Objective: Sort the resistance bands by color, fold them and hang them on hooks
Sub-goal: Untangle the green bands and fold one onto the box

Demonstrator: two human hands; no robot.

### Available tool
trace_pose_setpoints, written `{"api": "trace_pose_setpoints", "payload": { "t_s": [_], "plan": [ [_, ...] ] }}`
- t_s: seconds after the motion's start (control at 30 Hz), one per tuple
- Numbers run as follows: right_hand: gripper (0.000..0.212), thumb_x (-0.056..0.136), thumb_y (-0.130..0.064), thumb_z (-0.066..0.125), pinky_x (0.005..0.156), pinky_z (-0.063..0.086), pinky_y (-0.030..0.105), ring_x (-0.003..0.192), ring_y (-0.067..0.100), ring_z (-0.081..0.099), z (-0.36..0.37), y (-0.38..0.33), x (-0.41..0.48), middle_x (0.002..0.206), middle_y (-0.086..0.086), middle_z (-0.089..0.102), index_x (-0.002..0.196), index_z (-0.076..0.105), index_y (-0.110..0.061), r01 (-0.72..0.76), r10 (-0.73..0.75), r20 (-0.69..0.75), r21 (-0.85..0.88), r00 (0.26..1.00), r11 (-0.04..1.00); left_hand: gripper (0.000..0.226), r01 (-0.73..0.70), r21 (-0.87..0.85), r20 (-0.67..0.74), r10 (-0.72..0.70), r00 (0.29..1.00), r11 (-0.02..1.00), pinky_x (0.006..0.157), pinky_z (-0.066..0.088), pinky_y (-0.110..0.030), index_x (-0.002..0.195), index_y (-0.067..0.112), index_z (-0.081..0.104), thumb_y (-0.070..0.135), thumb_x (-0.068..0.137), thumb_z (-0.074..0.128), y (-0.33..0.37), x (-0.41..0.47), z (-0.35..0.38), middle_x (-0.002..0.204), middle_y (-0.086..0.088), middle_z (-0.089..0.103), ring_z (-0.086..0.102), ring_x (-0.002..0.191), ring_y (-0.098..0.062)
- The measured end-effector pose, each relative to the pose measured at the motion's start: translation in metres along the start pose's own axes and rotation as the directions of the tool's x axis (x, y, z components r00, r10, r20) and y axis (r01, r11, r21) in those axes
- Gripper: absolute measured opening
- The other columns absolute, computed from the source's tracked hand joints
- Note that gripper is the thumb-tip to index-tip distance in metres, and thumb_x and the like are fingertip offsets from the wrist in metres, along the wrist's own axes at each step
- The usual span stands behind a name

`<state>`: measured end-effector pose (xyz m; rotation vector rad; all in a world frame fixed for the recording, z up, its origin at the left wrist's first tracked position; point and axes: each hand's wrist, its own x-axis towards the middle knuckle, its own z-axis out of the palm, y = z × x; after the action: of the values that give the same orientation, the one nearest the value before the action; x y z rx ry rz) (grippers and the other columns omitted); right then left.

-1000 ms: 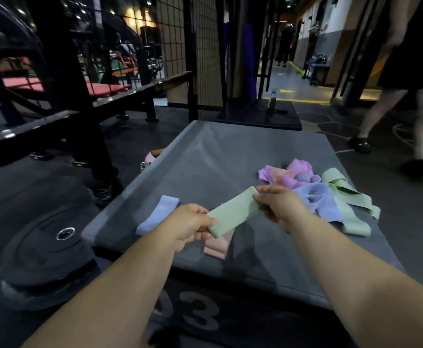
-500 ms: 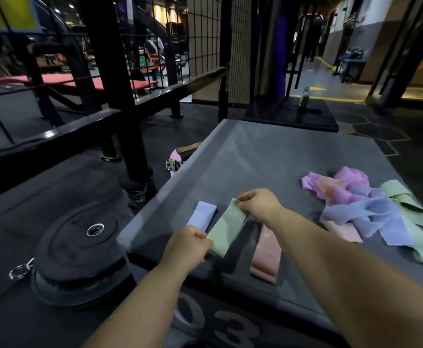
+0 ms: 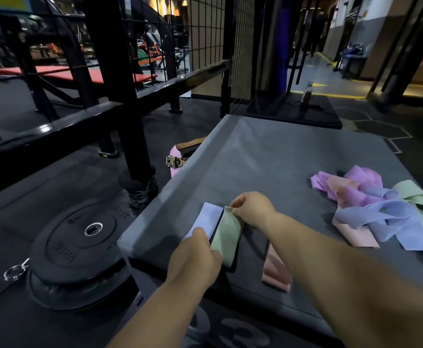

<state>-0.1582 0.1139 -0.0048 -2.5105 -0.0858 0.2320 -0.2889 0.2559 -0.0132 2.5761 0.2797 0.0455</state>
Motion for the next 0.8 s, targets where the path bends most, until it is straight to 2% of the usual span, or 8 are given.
{"api": "trace_pose_setpoints", "payload": {
  "t_s": [0.13,0.37,0.57,0.67,0.8],
  "plan": [
    [0.022,0.086,-0.009,0.058,0.074,0.051,0.025,0.089,0.016,0.065,0.003,0.001,-0.001,0.099,-0.004,0.073,0.091,0.076,-0.022,-0.014,0.014,-0.013,-0.049,1.0,0.999,0.015,0.021,0.014,0.034,-0.021,0.999,1.0,0.062,0.033,-0.03,0.09,0.019,0.041,0.031,0.089,0.051,0.001,0.0,0.001,0.091,0.002,0.052,0.05,0.078,-0.021],
    [0.02,0.089,-0.014,0.059,0.077,0.053,0.029,0.098,0.019,0.065,0.004,0.004,-0.002,0.106,-0.001,0.071,0.101,0.074,-0.021,-0.023,0.022,-0.03,-0.034,0.999,0.999,0.014,0.03,-0.005,0.048,-0.03,0.998,1.0,0.065,0.034,-0.03,0.091,0.018,0.04,0.028,0.088,0.05,0.0,0.002,0.003,0.093,0.002,0.051,0.05,0.079,-0.02],
    [0.014,0.088,-0.015,0.061,0.071,0.048,0.025,0.08,0.014,0.059,0.01,0.008,0.0,0.096,-0.002,0.069,0.092,0.069,-0.026,-0.024,0.026,-0.062,0.03,0.998,0.999,0.012,0.07,0.018,0.074,-0.071,0.995,0.997,0.065,0.033,-0.03,0.087,0.018,0.039,0.026,0.086,0.048,0.002,0.006,0.007,0.099,-0.001,0.05,0.048,0.08,-0.022],
    [0.014,0.087,-0.015,0.061,0.074,0.05,0.026,0.084,0.016,0.062,0.012,0.008,0.001,0.099,-0.002,0.071,0.089,0.068,-0.028,-0.023,0.025,-0.068,0.033,0.997,0.999,0.013,0.063,0.036,0.096,-0.066,0.993,0.997,0.062,0.032,-0.031,0.086,0.018,0.039,0.027,0.086,0.048,-0.001,0.006,0.007,0.096,-0.001,0.049,0.048,0.078,-0.022],
    [0.015,0.088,-0.017,0.06,0.076,0.04,0.019,0.096,0.013,0.062,0.018,0.011,0.002,0.105,-0.006,0.071,0.091,0.066,-0.03,-0.015,0.014,-0.087,-0.018,0.996,1.0,0.014,0.025,0.055,0.107,-0.031,0.994,0.998,0.058,0.029,-0.03,0.086,0.019,0.039,0.028,0.087,0.05,-0.004,0.007,0.005,0.094,0.0,0.05,0.047,0.076,-0.02]
  ]
}}
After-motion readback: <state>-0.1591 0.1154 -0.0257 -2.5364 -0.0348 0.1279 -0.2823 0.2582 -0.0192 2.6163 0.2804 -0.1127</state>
